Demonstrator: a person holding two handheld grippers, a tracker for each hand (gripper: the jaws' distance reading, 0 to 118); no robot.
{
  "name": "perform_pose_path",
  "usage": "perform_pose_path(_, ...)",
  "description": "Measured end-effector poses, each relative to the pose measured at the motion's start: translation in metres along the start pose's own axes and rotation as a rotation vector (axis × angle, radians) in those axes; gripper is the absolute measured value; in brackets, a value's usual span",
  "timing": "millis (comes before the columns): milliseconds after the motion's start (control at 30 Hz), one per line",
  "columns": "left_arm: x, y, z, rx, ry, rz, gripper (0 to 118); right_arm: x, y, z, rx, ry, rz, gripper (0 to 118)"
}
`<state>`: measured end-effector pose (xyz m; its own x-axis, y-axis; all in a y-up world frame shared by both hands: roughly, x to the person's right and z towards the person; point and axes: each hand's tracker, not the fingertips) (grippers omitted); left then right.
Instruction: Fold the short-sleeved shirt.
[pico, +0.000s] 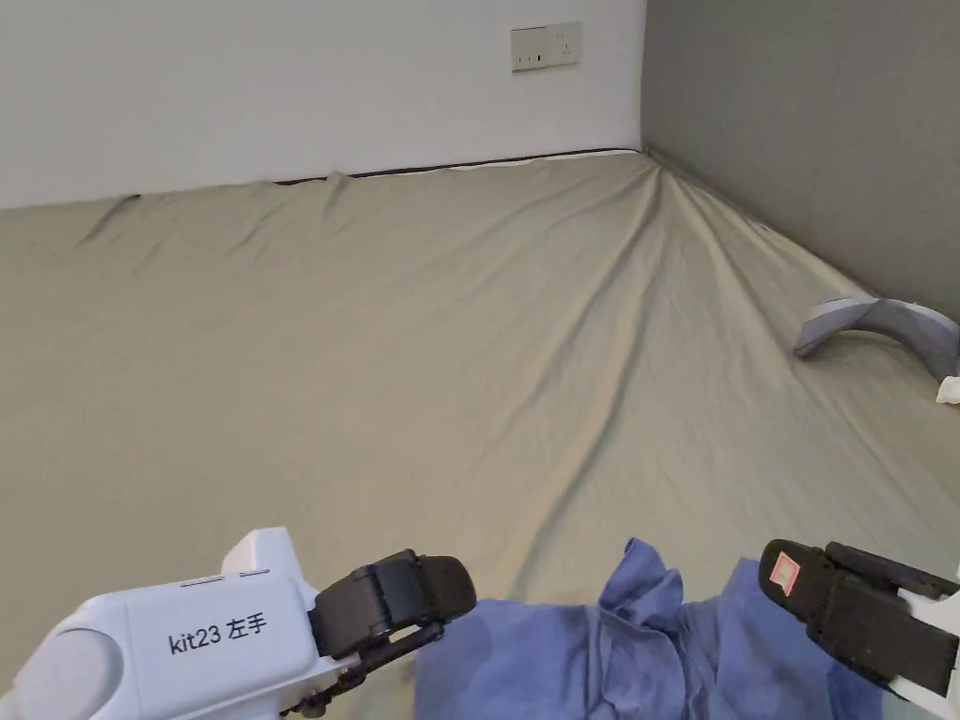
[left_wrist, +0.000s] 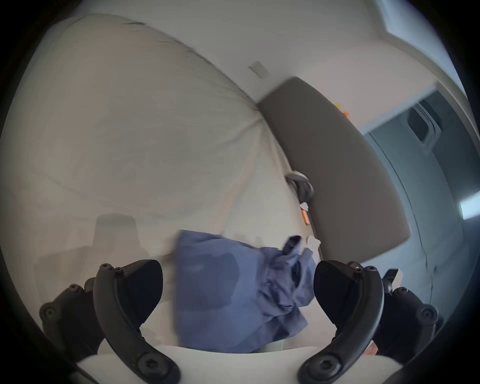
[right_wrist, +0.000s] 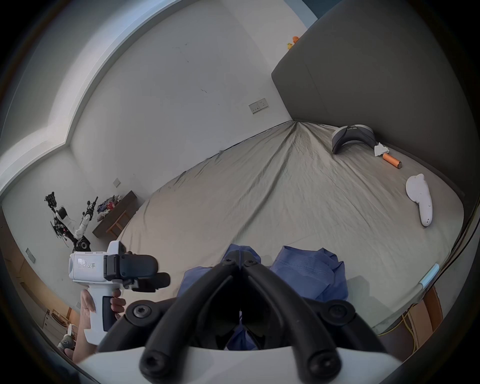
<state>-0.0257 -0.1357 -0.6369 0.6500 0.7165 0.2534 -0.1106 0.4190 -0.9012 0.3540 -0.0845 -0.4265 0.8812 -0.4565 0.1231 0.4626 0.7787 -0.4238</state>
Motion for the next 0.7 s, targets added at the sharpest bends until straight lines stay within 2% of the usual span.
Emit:
perform_pose_path(67,-0.017,0.002,0.002,-0.021,0.049,0.051,115,0.0,0.001,0.0,0.002,0.011,-0.008,0)
perform_pose_path(233,-0.019,-0.015,-0.042,-0.207,0.032,-0.003,114,-0.001,0.003,0.003,0.007,0.017,-0.002,0)
perform_pose_path(400,-0.017,-0.022,-0.077,-0.25,-0.177,0.037,111,0.006,0.006,0.006,0.017,0.01,-0.019,0)
perform_pose_path(500,-0.009,-0.02,-0.094,-0.263,-0.155,0.053,110,0.012,0.006,0.005,0.016,0.0,-0.033,0)
perform_pose_path(533,-0.006,-0.019,-0.095,-0.249,-0.164,0.042,104,0.015,0.006,0.004,0.014,-0.008,-0.039,0)
perform_pose_path(567,-0.003,-0.018,-0.095,-0.245,-0.157,0.028,76,0.017,0.006,0.004,0.008,-0.016,-0.042,0)
perform_pose_path(600,-0.002,-0.017,-0.093,-0.23,-0.135,-0.003,38,0.019,0.007,0.003,0.002,-0.023,-0.044,0)
perform_pose_path(633,-0.007,-0.014,-0.088,-0.199,-0.081,0.0,19,0.02,0.007,0.001,-0.005,-0.031,-0.044,0)
perform_pose_path(667,-0.014,-0.014,-0.087,-0.171,-0.076,0.044,19,0.022,0.007,-0.001,-0.009,-0.038,-0.043,0)
perform_pose_path(700,-0.024,-0.013,-0.086,-0.136,-0.12,0.157,19,0.023,0.007,-0.003,-0.012,-0.044,-0.045,0)
